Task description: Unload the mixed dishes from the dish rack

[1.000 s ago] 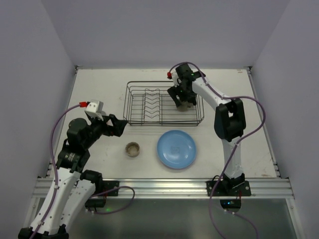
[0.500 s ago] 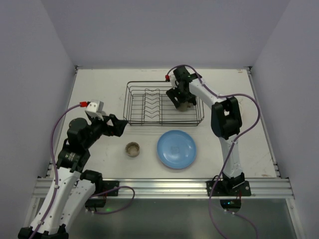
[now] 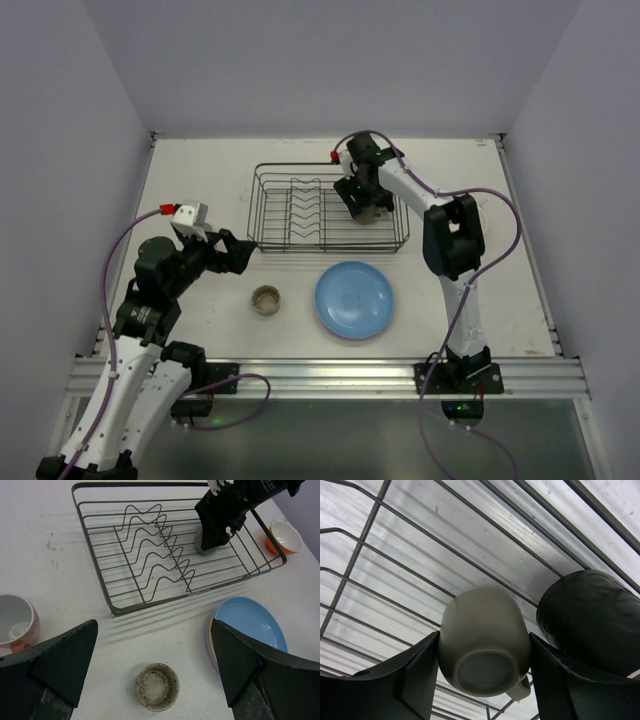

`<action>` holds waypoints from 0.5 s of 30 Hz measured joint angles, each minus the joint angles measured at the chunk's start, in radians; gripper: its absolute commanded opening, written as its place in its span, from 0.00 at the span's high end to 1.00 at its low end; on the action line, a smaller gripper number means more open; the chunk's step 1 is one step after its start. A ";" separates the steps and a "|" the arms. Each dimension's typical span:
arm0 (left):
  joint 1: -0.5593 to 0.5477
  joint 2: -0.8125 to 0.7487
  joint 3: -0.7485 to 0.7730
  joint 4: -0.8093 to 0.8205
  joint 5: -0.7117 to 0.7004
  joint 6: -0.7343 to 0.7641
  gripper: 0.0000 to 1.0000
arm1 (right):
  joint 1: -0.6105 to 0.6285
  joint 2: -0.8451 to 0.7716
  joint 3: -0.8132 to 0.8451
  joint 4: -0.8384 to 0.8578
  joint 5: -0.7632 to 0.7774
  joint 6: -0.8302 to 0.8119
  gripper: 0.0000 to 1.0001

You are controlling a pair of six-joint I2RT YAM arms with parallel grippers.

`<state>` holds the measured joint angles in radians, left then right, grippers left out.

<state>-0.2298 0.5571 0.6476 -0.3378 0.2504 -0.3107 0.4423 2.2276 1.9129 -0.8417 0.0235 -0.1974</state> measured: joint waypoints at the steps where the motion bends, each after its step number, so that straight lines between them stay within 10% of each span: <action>1: 0.000 0.000 0.000 0.000 0.000 0.000 0.00 | 0.000 0.000 0.000 0.000 -0.003 0.001 1.00; 15: 0.000 0.000 -0.001 0.000 0.000 0.000 0.00 | 0.002 -0.120 -0.017 0.000 -0.063 0.052 1.00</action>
<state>-0.2298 0.5571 0.6464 -0.3374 0.2508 -0.3107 0.4438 2.1075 1.8957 -0.8413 -0.0399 -0.1455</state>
